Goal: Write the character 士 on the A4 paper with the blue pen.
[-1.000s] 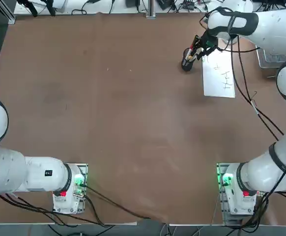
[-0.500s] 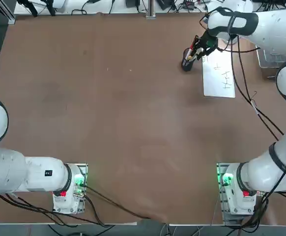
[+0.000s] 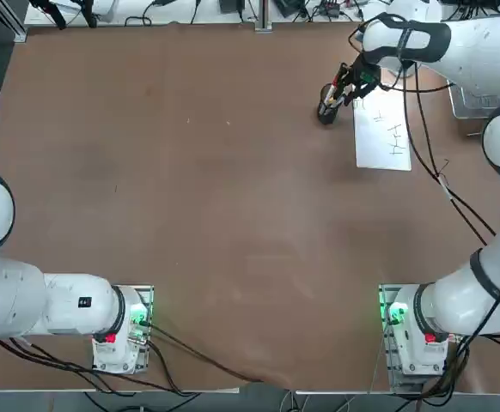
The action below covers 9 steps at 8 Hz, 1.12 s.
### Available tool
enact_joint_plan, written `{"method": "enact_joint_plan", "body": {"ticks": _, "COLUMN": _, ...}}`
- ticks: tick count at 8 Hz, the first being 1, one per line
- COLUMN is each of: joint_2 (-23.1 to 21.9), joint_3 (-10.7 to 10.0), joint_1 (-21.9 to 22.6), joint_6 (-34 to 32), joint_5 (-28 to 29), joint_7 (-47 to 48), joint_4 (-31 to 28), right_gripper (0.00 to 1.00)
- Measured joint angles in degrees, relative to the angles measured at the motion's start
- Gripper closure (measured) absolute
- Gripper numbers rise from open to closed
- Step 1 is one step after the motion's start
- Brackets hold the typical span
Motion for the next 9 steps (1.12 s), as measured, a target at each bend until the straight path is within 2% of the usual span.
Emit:
{"method": "enact_joint_plan", "body": {"ticks": 4, "joint_2": 0.1, "joint_3": 0.0, "joint_1": 0.0, "joint_6": 0.0, "joint_5": 0.0, "joint_7": 0.0, "joint_4": 0.0, "right_gripper": 0.60}}
{"method": "enact_joint_plan", "body": {"ticks": 8, "joint_2": 0.0, "joint_3": 0.0, "joint_1": 0.0, "joint_6": -0.2, "joint_5": 0.1, "joint_7": 0.0, "joint_4": 0.4, "right_gripper": 0.80}}
{"method": "enact_joint_plan", "body": {"ticks": 9, "joint_2": 0.0, "joint_3": 0.0, "joint_1": 0.0, "joint_6": -0.2, "joint_5": 0.1, "joint_7": -0.1, "joint_4": 0.4, "right_gripper": 0.80}}
